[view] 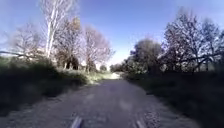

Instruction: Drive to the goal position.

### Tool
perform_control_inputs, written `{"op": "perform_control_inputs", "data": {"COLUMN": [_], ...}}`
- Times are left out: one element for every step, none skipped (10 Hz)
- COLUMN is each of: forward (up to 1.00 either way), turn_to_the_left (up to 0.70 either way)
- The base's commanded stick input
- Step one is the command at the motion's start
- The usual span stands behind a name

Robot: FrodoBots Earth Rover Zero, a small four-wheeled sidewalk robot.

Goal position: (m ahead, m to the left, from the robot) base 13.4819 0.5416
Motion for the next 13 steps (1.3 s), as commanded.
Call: {"op": "perform_control_inputs", "data": {"forward": [0.5,0.5,0.5,0.5,0.5,0.5,0.5,0.5,0.5,0.5,0.5,0.5,0.5], "turn_to_the_left": [0.0,0.0,0.0,0.0,0.0,0.0,0.0,0.0,0.0,0.0,0.0,0.0,0.0]}}
